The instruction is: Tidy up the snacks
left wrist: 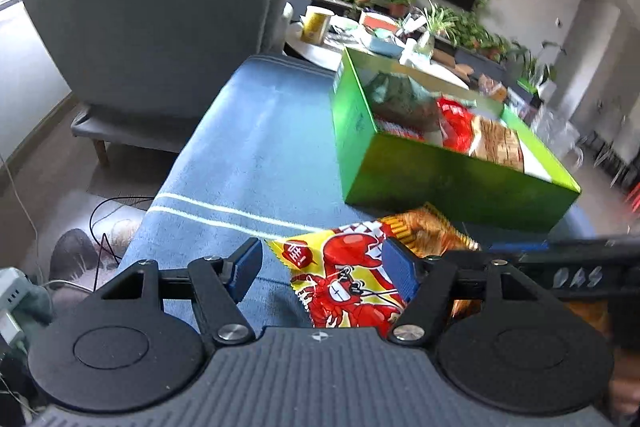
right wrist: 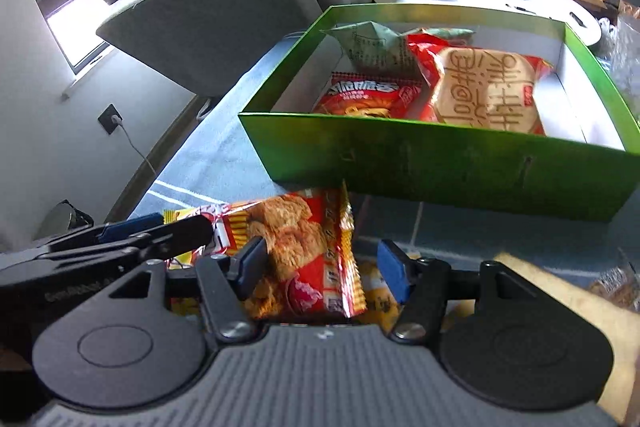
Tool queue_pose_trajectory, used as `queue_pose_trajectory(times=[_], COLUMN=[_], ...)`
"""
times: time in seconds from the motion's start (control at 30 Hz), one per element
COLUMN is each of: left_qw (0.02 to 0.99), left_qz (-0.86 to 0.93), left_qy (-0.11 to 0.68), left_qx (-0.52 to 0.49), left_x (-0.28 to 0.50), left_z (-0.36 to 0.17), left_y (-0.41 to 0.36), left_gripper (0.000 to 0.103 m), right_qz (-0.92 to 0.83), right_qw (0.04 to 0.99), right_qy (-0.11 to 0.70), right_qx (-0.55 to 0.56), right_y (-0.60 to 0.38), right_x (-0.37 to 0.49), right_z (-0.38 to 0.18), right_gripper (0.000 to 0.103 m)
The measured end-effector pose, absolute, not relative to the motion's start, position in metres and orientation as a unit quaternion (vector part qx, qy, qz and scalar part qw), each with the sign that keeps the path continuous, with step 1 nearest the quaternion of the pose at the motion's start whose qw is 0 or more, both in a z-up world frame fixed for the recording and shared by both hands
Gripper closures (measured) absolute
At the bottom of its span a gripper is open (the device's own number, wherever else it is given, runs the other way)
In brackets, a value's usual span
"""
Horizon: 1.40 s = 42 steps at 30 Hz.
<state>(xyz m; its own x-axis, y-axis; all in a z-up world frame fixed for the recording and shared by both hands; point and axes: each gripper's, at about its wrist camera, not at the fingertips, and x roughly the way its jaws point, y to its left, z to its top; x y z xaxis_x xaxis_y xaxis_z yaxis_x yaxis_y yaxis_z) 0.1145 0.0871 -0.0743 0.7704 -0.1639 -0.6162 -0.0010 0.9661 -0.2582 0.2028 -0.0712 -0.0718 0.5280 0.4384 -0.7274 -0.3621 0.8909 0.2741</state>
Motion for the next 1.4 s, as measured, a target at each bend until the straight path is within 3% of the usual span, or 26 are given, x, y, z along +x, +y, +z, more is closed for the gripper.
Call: queue_pose_trajectory(times=[0.37,1.0,1.2,1.4], left_qw=[0.929,0.922,0.916,0.904], left_qz=[-0.047,-0.088,-0.094,-0.095], left_qy=[0.335,0.335,0.375,0.389], left_qx=[-0.148,-0.173,-0.111,-0.148], left_x=[0.108,0.098,0.105,0.109], left_z=[-0.068,-0.058,-0.075,-0.079], left_y=[0.091,0.092,0.072,0.081], left_gripper=[0.040,0.036,0.028,0.032], right_qz=[0.223,0.204,0.203,0.205], right_qw=[0.884,0.880,0.880,0.878], right_qy=[0.403,0.429,0.430,0.432], right_qx=[0.079,0.015,0.019,0.024], right_y=[-0.077,-0.079,-0.080,-0.082], right_x=[0.218,0.209,0.209,0.209], right_z=[-0.055,-0.078,-0.078,-0.079], right_gripper=[0.033,0.026,0.025,0.024])
